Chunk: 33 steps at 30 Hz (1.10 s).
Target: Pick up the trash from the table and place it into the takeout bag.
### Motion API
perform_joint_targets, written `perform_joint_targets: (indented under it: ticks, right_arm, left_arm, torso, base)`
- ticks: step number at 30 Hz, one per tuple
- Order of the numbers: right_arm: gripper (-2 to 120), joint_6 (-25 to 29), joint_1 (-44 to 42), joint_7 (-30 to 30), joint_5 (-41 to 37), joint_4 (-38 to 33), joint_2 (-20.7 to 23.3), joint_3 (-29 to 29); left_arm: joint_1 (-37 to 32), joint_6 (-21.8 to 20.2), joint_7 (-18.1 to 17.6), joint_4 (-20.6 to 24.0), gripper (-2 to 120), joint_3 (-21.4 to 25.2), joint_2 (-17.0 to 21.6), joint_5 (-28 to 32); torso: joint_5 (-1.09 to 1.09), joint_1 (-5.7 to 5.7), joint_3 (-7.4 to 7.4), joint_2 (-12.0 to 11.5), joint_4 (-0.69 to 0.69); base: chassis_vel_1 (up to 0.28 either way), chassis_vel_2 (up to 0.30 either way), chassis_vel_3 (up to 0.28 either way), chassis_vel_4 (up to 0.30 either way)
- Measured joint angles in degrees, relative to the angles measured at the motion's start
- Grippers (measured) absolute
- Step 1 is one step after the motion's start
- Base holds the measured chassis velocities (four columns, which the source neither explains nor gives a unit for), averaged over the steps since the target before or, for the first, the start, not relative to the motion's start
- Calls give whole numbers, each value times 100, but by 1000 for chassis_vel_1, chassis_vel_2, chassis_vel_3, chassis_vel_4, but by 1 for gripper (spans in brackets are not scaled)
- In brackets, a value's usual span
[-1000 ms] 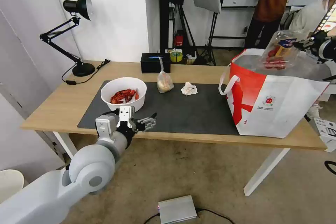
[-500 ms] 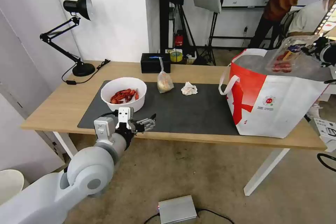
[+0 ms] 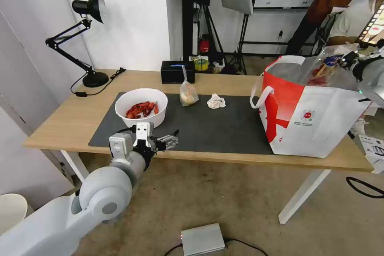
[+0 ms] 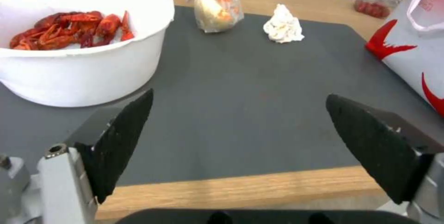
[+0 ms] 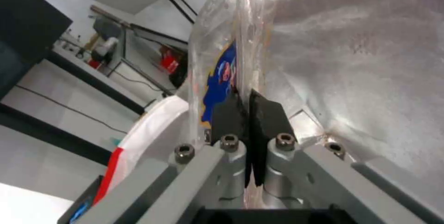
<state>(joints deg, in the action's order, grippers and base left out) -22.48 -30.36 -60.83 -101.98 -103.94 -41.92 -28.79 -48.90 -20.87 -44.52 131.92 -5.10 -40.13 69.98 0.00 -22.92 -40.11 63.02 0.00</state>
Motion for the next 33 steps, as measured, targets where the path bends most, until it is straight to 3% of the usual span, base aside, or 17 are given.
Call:
perform_joint_targets:
  ticks: [18, 26, 33]
  right_arm:
    - [0, 17, -105, -48, 19, -37, -169, 29]
    - [24, -37, -141, -207, 7, -148, -137, -6]
    - [53, -42, -188, -239, -53, -306, -76, -78]
  left_arm:
    - [29, 0, 3, -48, 100, -59, -43, -9]
    - [40, 0, 3, -30, 100, -60, -11, -10]
    - [40, -1, 0, 29, 100, -8, 45, -2]
  torso:
    - [0, 0, 0, 0, 0]
    - [0, 0, 0, 0, 0]
    - [0, 0, 0, 0, 0]
  base:
    - [0, 0, 0, 0]
    - [0, 0, 0, 0]
    - [0, 0, 0, 0]
